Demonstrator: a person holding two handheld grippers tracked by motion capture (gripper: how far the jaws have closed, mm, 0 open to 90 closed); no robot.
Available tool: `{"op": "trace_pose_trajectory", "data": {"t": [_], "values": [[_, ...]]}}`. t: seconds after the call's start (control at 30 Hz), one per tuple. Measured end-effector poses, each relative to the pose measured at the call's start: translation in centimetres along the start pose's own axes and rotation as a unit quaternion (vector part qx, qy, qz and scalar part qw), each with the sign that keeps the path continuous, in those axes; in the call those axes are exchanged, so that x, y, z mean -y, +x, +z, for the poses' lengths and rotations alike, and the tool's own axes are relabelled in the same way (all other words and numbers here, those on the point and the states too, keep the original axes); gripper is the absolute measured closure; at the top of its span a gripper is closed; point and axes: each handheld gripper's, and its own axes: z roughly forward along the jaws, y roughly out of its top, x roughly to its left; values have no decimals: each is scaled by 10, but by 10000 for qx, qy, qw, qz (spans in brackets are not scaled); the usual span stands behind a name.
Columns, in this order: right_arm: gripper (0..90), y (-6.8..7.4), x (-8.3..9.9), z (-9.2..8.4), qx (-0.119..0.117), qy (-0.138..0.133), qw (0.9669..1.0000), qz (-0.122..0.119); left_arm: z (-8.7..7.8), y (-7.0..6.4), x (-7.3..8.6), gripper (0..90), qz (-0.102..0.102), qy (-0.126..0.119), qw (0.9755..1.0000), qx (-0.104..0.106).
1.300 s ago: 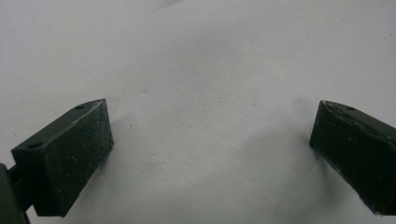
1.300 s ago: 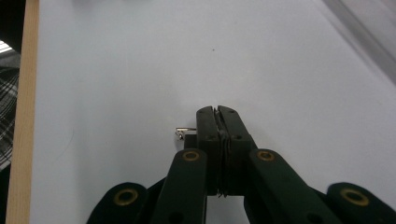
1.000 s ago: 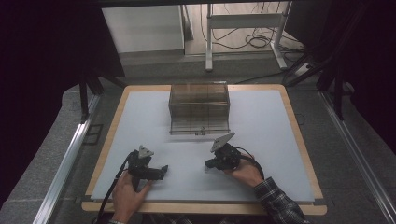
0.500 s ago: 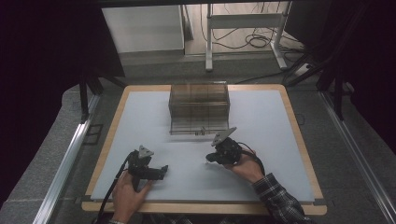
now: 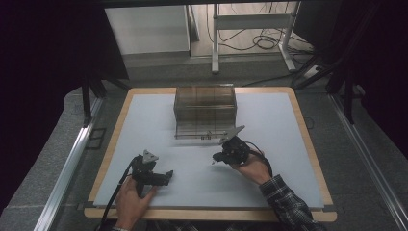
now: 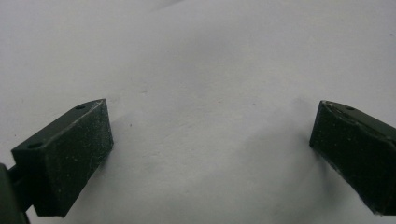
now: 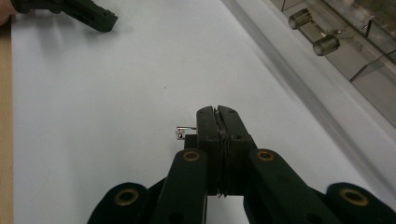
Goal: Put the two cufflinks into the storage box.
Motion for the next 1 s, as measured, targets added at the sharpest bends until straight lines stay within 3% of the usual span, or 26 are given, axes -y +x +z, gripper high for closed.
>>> {"op": "trace_pose_trajectory", "data": {"t": [1.0], "values": [[882,-19,-19,-7,178,-140,9996,151,0,0,0,0,-3,-2,10000,4]]}}
